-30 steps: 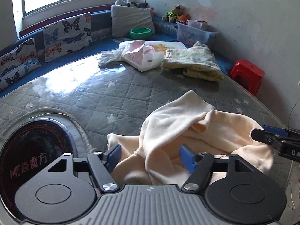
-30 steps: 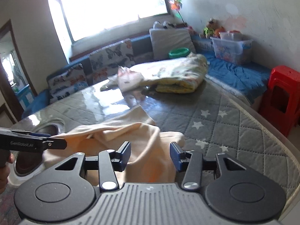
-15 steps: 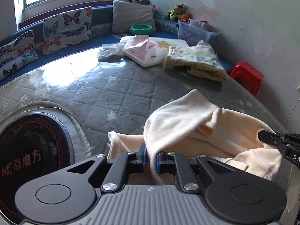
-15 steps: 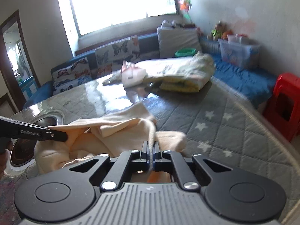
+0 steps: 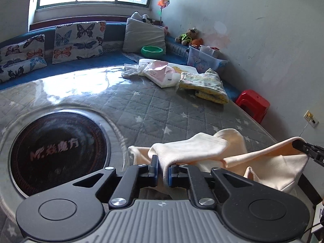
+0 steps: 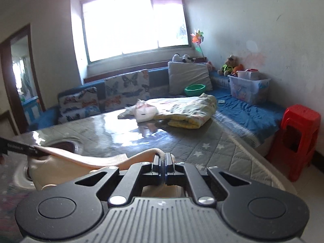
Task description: Fold clothes
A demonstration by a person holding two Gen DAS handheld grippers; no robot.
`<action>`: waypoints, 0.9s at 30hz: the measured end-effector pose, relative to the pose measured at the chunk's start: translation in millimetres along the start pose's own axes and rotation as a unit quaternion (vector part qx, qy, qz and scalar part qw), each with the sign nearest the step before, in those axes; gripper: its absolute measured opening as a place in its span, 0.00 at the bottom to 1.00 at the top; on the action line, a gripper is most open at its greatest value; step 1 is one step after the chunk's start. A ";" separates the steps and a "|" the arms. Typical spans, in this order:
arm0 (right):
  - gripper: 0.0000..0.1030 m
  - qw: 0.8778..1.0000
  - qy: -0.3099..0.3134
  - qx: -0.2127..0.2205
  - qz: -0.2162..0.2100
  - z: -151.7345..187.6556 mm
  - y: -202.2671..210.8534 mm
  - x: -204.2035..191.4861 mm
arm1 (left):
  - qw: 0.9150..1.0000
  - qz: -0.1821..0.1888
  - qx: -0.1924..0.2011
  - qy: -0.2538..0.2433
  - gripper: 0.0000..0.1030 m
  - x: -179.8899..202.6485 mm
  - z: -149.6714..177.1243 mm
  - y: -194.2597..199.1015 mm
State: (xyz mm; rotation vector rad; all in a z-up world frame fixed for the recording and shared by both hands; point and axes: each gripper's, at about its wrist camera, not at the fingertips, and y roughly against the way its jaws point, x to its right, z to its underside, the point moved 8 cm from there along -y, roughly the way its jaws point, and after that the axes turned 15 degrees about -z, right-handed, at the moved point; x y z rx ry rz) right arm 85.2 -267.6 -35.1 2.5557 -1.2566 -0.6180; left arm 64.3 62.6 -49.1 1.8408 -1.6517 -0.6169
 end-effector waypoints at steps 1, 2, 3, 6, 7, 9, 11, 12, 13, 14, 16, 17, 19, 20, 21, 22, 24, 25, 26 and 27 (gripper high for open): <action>0.02 1.000 -0.005 0.002 -0.003 0.8 7.1 -1.7 | 1.000 0.002 -0.002 0.000 0.10 -4.5 5.2 5.1; 0.02 1.000 -0.005 -0.005 -0.007 3.5 12.1 -2.9 | 1.000 0.004 -0.005 0.000 0.10 -9.0 10.5 10.1; 0.02 1.000 -0.004 -0.017 -0.015 7.4 14.9 -5.2 | 1.000 0.002 -0.008 -0.004 0.10 -14.6 16.7 12.2; 0.03 0.998 -0.002 -0.053 -0.019 20.8 14.9 -9.3 | 1.000 -0.007 -0.021 -0.010 0.12 -32.1 35.3 16.8; 0.07 0.997 0.004 -0.067 -0.023 24.9 13.8 -11.1 | 0.999 -0.005 -0.028 -0.015 0.13 -36.2 41.9 17.1; 0.15 0.995 0.020 -0.086 -0.036 29.0 14.0 -18.0 | 0.999 -0.001 -0.037 -0.024 0.19 -42.9 52.8 18.9; 0.30 0.993 0.041 -0.095 -0.055 28.5 16.8 -28.7 | 0.999 0.002 -0.042 -0.031 0.21 -48.3 61.7 21.8; 0.31 0.993 0.053 -0.092 -0.057 24.8 17.4 -32.6 | 0.998 0.004 -0.045 -0.034 0.22 -50.9 66.0 23.2; 0.32 0.992 0.060 -0.090 -0.060 21.1 16.6 -35.4 | 0.998 0.014 -0.046 -0.034 0.27 -52.9 68.0 25.3; 0.34 0.992 0.066 -0.089 -0.063 17.5 15.7 -38.2 | 0.998 0.022 -0.045 -0.028 0.29 -55.8 67.9 28.3; 0.34 0.992 0.070 -0.088 -0.061 11.6 6.0 -37.7 | 0.999 0.026 -0.035 -0.019 0.33 -61.6 64.4 34.5; 0.34 0.992 0.070 -0.089 -0.060 10.3 1.8 -37.5 | 0.999 0.029 -0.027 -0.016 0.34 -63.7 62.4 38.4; 0.34 0.992 0.066 -0.089 -0.062 8.1 -10.9 -36.7 | 1.000 0.020 -0.018 -0.008 0.34 -67.9 56.0 40.3; 0.34 0.992 0.056 -0.094 -0.069 9.1 -22.0 -36.2 | 1.000 0.016 -0.014 -0.004 0.34 -70.0 52.8 41.1; 0.34 0.991 0.047 -0.099 -0.080 10.5 -34.2 -37.4 | 1.000 0.007 -0.010 0.003 0.34 -72.4 48.8 39.2; 0.34 0.989 0.039 -0.105 -0.092 12.6 -45.3 -39.4 | 1.000 0.004 -0.008 0.011 0.34 -73.6 44.2 35.7; 0.34 0.986 0.026 -0.119 -0.114 17.6 -63.5 -44.7 | 1.000 0.001 -0.007 0.025 0.34 -74.2 36.5 29.3; 0.34 0.983 0.018 -0.127 -0.128 20.9 -74.5 -48.5 | 1.000 0.003 -0.005 0.027 0.34 -72.4 33.2 26.3; 0.34 0.980 0.009 -0.136 -0.142 24.1 -85.5 -52.4 | 1.000 0.004 -0.004 0.026 0.34 -69.3 30.9 22.7; 0.35 0.978 0.006 -0.146 -0.151 28.2 -97.7 -56.7 | 1.000 0.004 -0.006 0.024 0.35 -65.5 30.0 18.7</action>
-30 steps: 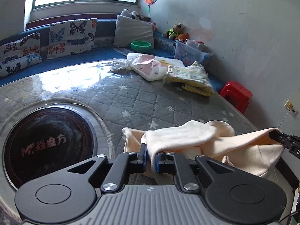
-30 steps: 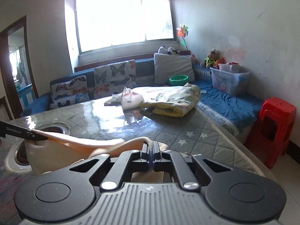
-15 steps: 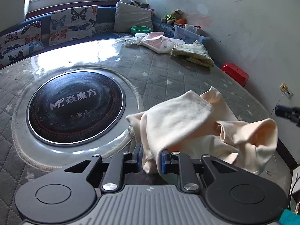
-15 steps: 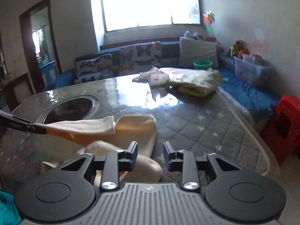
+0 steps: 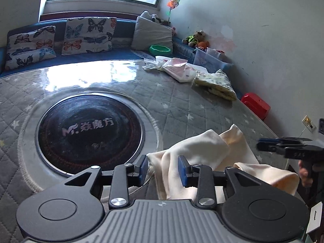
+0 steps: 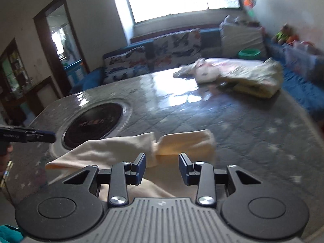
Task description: Fold clothes
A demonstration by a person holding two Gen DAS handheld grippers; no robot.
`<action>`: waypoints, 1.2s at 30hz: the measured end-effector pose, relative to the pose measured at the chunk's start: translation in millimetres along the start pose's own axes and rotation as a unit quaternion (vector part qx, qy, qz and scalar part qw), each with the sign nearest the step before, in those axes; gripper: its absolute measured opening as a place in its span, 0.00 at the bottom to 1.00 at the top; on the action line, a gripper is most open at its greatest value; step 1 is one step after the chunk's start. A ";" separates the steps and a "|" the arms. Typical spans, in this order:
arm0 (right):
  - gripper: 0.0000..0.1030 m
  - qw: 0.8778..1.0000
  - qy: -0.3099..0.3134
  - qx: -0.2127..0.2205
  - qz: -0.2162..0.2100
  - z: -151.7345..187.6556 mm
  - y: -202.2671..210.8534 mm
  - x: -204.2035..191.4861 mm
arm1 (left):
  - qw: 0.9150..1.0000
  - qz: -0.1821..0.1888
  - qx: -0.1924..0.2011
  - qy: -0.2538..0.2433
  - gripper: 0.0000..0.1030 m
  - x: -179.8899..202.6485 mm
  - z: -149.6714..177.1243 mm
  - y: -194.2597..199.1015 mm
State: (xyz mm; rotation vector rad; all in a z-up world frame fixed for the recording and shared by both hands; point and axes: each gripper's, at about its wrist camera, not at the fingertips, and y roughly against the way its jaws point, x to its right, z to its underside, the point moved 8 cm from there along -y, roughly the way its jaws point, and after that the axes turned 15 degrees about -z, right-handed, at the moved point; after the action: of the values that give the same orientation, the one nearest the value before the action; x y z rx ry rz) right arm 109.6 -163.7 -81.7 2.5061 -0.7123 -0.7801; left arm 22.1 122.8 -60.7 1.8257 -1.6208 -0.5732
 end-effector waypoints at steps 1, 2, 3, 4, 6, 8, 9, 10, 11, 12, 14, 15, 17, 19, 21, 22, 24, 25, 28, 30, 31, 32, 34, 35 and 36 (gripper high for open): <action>0.35 1.000 -0.003 -0.010 -0.009 0.2 -13.7 -0.4 | 1.000 0.000 -0.001 -0.002 0.38 3.8 -0.7 -4.0; 0.35 1.000 -0.007 -0.019 -0.010 -0.1 -24.3 1.2 | 1.000 0.001 -0.003 -0.006 0.39 7.9 -0.1 -8.0; 0.35 1.000 -0.010 -0.027 -0.011 -0.5 -34.8 3.0 | 1.000 -0.002 -0.005 -0.009 0.41 10.8 0.5 -12.2; 0.36 0.999 -0.013 -0.031 -0.014 -0.9 -40.8 3.6 | 1.000 -0.006 -0.007 -0.009 0.42 11.3 0.9 -15.3; 0.39 0.998 -0.025 -0.049 -0.016 -0.4 -58.7 6.2 | 1.000 -0.015 -0.010 -0.010 0.43 12.1 1.9 -21.6; 0.39 0.997 -0.025 -0.067 -0.003 1.3 -72.4 9.7 | 1.000 -0.020 -0.012 -0.006 0.44 10.5 1.5 -26.6; 0.37 0.997 -0.025 -0.074 -0.005 3.2 -78.1 10.3 | 1.000 -0.022 -0.012 -0.003 0.45 8.6 0.4 -27.8; 0.33 0.997 -0.020 -0.074 -0.006 4.4 -77.8 7.8 | 1.000 -0.024 -0.012 0.001 0.46 6.7 -0.6 -29.0; 0.22 0.997 -0.016 -0.073 -0.008 5.6 -77.1 5.2 | 0.999 -0.030 -0.012 0.004 0.47 3.8 -1.4 -30.3; 0.15 0.997 -0.011 -0.072 -0.009 6.8 -76.3 2.6 | 0.999 -0.033 -0.013 0.006 0.47 1.3 -1.9 -31.7; 0.10 0.997 -0.002 -0.071 -0.012 9.2 -74.8 -2.6 | 0.999 -0.039 -0.015 0.012 0.48 -4.2 -3.6 -34.2; 0.10 0.997 0.003 -0.070 -0.014 10.3 -74.1 -5.2 | 0.999 -0.043 -0.016 0.014 0.49 -7.5 -4.0 -35.2; 0.09 0.998 0.016 -0.048 -0.033 5.7 -53.2 -21.2 | 0.998 -0.050 -0.019 0.019 0.49 -13.6 -4.6 -37.6; 0.09 0.997 0.029 -0.031 -0.061 0.5 -27.9 -39.1 | 0.998 -0.053 -0.021 0.022 0.50 -17.1 -4.6 -40.5; 0.09 0.995 0.048 -0.035 -0.074 1.4 -7.9 -51.9 | 0.998 -0.052 -0.025 0.024 0.50 -18.9 -4.2 -43.6; 0.10 0.995 0.057 -0.043 -0.075 3.8 -0.3 -56.3 | 0.998 -0.051 -0.027 0.024 0.50 -18.4 -3.9 -45.5; 0.16 0.992 0.076 -0.058 -0.077 8.6 14.8 -65.3 | 0.998 -0.047 -0.034 0.024 0.50 -16.1 -2.5 -51.4; 0.22 0.992 0.080 -0.069 -0.073 11.3 18.9 -65.6 | 0.998 -0.045 -0.040 0.023 0.50 -14.1 -1.9 -55.4; 0.31 0.992 0.087 -0.076 -0.041 11.0 26.1 -53.5 | 0.997 -0.041 -0.055 0.018 0.50 -7.2 0.1 -67.1; 0.33 0.994 0.078 -0.072 -0.013 3.9 28.6 -36.1 | 0.997 -0.037 -0.065 0.013 0.50 -1.3 1.3 -74.6; 0.36 0.995 0.073 -0.069 -0.001 0.5 27.9 -26.6 | 0.997 -0.036 -0.068 0.010 0.50 1.6 2.2 -77.9; 0.36 0.995 0.068 -0.066 0.012 -3.0 27.1 -17.1 | 0.997 -0.033 -0.071 0.009 0.50 4.8 2.9 -80.4; 0.37 0.996 0.054 -0.064 0.029 -7.5 21.8 3.3 | 0.997 -0.021 -0.073 0.005 0.47 11.6 4.2 -84.1; 0.38 0.996 0.048 -0.064 0.032 -9.1 17.9 12.2 | 0.997 -0.017 -0.075 0.003 0.43 14.8 4.5 -85.9; 0.38 0.996 0.044 -0.063 0.041 -10.6 13.5 21.5 | 0.997 -0.015 -0.075 0.001 0.33 17.1 4.8 -87.4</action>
State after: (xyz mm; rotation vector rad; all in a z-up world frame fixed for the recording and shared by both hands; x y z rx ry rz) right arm 126.8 -184.3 -75.2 2.3655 -0.7086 -0.6604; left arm 83.9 109.8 -123.7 1.7421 -1.5077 -0.6869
